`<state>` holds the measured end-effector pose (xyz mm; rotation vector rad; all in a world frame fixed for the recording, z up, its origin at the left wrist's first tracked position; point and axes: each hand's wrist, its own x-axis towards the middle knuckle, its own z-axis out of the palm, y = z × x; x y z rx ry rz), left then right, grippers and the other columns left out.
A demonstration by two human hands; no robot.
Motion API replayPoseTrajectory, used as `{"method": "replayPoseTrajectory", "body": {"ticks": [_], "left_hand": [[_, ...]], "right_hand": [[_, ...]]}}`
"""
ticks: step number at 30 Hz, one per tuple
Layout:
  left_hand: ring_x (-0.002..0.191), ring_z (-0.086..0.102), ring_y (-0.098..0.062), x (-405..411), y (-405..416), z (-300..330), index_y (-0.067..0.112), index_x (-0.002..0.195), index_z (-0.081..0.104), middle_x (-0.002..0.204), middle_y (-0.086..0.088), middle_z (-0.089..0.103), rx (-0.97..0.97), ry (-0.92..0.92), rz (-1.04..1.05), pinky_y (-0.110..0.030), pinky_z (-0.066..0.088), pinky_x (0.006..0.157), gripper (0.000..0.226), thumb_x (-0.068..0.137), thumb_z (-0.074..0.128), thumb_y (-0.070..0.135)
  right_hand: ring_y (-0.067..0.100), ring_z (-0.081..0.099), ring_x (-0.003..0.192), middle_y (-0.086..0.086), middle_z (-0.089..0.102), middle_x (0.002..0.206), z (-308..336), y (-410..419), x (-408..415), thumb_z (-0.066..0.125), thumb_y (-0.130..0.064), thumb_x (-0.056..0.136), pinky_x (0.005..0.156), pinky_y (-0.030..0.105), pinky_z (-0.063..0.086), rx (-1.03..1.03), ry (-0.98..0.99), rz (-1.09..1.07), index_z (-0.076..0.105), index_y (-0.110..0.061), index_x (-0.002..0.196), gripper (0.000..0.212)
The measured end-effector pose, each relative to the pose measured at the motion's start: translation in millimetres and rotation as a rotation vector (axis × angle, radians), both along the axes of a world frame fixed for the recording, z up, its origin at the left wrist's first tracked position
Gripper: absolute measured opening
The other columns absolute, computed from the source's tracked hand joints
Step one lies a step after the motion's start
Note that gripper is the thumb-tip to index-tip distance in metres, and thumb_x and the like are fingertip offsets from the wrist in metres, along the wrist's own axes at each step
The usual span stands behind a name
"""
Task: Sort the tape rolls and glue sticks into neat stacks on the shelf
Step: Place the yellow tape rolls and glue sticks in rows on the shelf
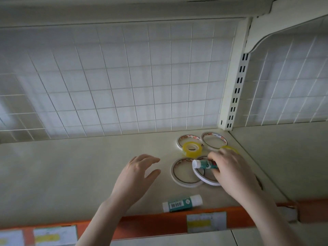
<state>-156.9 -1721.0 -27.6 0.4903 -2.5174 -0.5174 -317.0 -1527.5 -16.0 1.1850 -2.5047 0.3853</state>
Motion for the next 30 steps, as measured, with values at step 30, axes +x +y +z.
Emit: {"method": "replayPoseTrajectory", "body": {"ticks": [30], "left_hand": [[0.105,0.058,-0.017,-105.2,96.4,23.9,0.025,0.118,0.062,0.118,0.005,0.061,-0.178,-0.084,-0.536,-0.035,0.050,0.082,0.042,0.087,0.047,0.049]], "right_hand": [[0.032,0.063,0.063,0.013,0.065,0.078,-4.6,122.7,-41.3,0.081,-0.001,0.066,0.057,0.036,0.051,-0.576,0.142,-0.184,0.067,0.000,0.094,0.032]]}}
